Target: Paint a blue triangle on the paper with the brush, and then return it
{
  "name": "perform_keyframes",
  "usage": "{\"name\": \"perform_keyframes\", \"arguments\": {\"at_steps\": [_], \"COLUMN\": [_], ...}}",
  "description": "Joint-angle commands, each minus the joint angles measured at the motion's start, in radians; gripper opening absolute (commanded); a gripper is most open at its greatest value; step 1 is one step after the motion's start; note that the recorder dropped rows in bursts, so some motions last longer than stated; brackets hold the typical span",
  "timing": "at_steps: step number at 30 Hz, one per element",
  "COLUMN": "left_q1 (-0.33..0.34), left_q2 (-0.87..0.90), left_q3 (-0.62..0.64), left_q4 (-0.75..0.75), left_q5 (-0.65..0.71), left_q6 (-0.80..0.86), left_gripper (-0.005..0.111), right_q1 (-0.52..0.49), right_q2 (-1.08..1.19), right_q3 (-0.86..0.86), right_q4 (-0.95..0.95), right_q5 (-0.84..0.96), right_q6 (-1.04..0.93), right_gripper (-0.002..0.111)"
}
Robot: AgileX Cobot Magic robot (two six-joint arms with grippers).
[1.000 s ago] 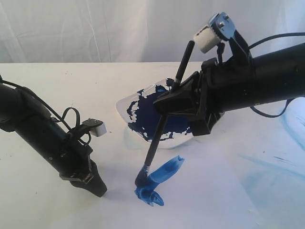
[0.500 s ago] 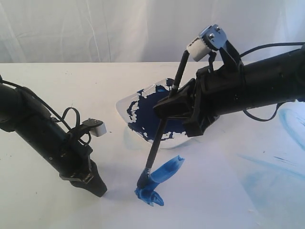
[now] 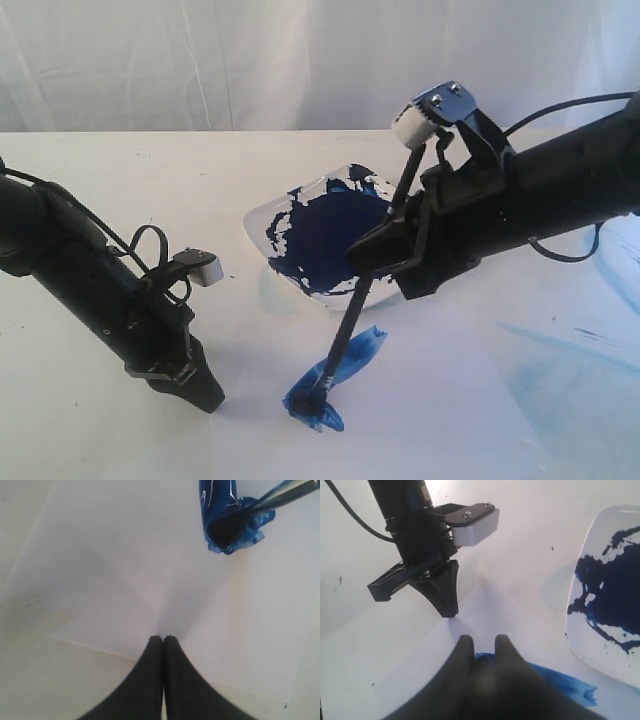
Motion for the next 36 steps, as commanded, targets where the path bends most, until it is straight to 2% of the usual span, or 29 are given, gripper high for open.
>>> {"name": "perform_keyframes", "arguments": {"at_steps": [1, 6, 12, 17, 22, 28, 36], "left_q1": [-0.005, -0.005, -0.005, -0.005, -0.005, -0.005, -0.005], "left_q2": [0.002, 0.002, 0.002, 0.002, 0.002, 0.002, 0.002], "left_q3": [-0.003, -0.003, -0.003, -0.003, -0.003, -0.003, -0.003], "left_q4": [-0.009, -0.009, -0.009, -0.009, -0.009, -0.009, -0.009], "left_q5": [0.016, 0.016, 0.016, 0.016, 0.016, 0.016, 0.016], "left_q6": [-0.005, -0.005, -0.005, -0.005, -0.005, -0.005, -0.005], "left_gripper": [0.000, 0.000, 0.000, 0.000, 0.000, 0.000, 0.000], "right_q1": [-0.002, -0.002, -0.002, -0.002, -0.002, -0.002, -0.002], "right_q2": [-0.021, -0.091, -0.147, -0.189, -0.216, -0.271, -0.328], "right_q3": [0.006, 0.004, 0.004, 0.004, 0.004, 0.004, 0.004], "right_q4": [-0.143, -0.195, -0.433, -0.468, -0.562, -0.558, -0.393], "right_q5": [0.007, 0.001, 0.013, 0.029, 0.027, -0.044, -0.206], "right_q6": [0.096, 0.177, 0.401, 0.405, 0.492, 0.527, 0.527], "right_gripper": [0.000, 0.000, 0.000, 0.000, 0.000, 0.000, 0.000]}}
